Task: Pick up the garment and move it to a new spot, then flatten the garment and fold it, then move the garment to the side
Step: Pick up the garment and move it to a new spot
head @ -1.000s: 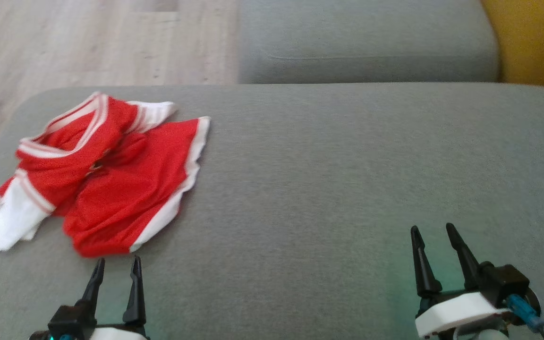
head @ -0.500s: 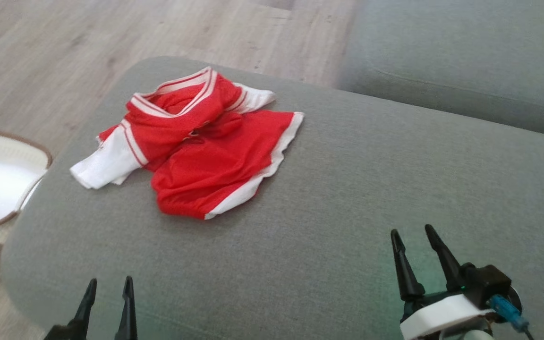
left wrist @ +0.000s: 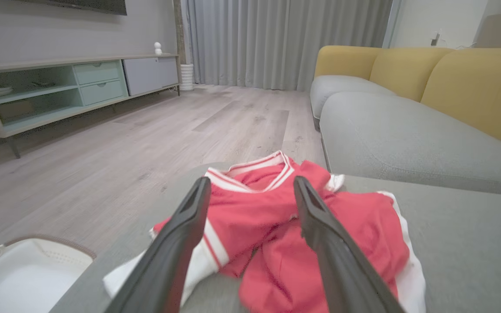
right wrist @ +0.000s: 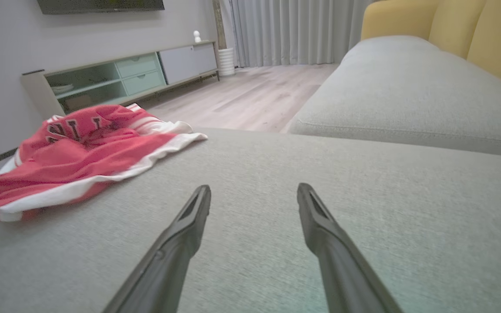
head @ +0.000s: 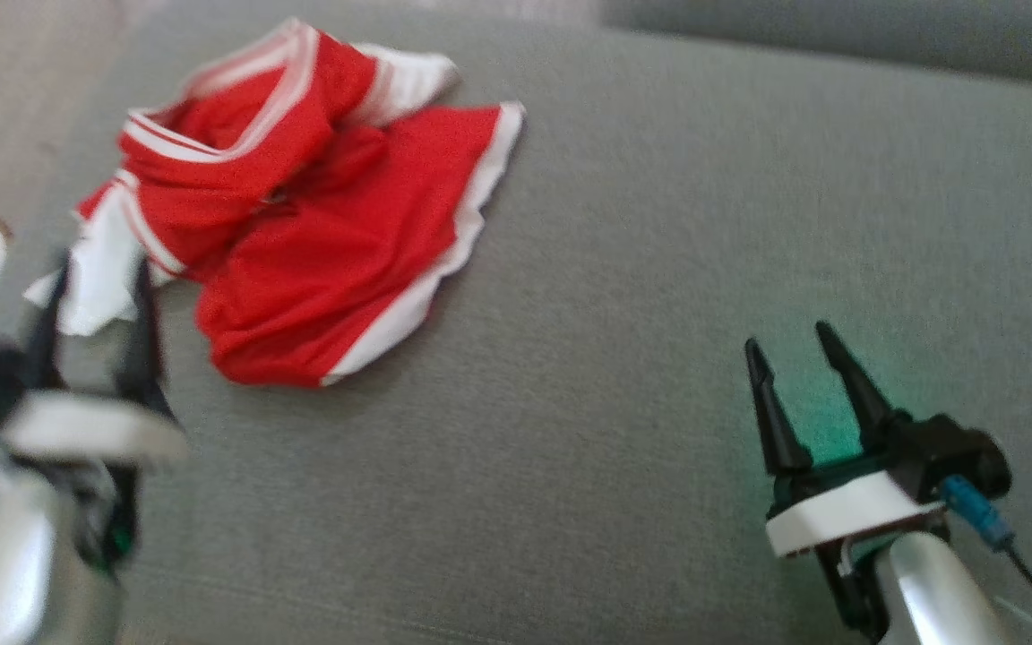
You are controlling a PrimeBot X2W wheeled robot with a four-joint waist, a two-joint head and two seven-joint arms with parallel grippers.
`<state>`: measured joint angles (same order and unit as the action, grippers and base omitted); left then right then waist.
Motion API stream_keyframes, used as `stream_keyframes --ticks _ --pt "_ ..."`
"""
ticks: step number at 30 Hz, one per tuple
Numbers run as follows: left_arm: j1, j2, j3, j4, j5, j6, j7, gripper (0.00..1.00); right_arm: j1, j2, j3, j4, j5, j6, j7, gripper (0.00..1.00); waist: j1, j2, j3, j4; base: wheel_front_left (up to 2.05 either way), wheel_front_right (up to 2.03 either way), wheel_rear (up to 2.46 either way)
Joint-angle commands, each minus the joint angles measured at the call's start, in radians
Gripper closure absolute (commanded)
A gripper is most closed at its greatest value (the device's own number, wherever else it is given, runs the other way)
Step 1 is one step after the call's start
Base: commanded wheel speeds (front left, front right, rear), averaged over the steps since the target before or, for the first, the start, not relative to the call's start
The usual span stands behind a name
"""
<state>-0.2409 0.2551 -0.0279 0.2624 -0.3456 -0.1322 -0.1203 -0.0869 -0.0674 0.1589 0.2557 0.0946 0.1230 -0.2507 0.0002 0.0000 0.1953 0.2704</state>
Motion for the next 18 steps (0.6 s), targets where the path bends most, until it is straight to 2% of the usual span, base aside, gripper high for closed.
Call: stream_keyframes --ticks 1,3,6,8,12,18 --pt "-0.073 0.041 0.044 -0.029 -0.030 0.002 0.030 0.00 -0.030 -0.018 0.021 -0.034 -0.007 0.008 -0.011 0.00 -0.0002 0.0000 0.115 -0.076 0.00 0.00 0.00" --pt "-0.164 0.089 0.054 -0.013 -0.062 0.002 0.092 0.00 -0.042 -0.035 0.029 -0.042 -0.014 0.008 -0.011 0.00 -0.0002 0.0000 0.160 -0.096 0.00 0.00 0.00" --pt "-0.306 0.123 0.092 0.071 -0.124 0.008 0.191 0.00 -0.055 -0.062 0.041 -0.061 -0.021 0.008 -0.011 0.00 -0.0002 0.0000 0.220 -0.119 0.00 0.00 0.00" --pt "-0.389 0.153 0.100 0.150 -0.126 0.023 0.243 0.00 -0.056 -0.078 0.047 -0.077 -0.024 0.008 -0.011 0.00 -0.0002 0.0000 0.249 -0.134 0.00 0.00 0.00" --pt "-0.509 0.170 0.118 0.315 -0.148 0.058 0.307 0.00 -0.046 -0.104 0.054 -0.108 -0.023 0.008 -0.011 0.00 -0.0002 0.0000 0.285 -0.167 0.00 0.00 0.00" --pt "-0.589 0.197 0.090 0.555 -0.129 0.096 0.406 0.00 -0.025 -0.122 0.052 -0.153 -0.021 0.008 -0.011 0.00 -0.0002 0.0000 0.311 -0.200 0.00 0.00 0.00"
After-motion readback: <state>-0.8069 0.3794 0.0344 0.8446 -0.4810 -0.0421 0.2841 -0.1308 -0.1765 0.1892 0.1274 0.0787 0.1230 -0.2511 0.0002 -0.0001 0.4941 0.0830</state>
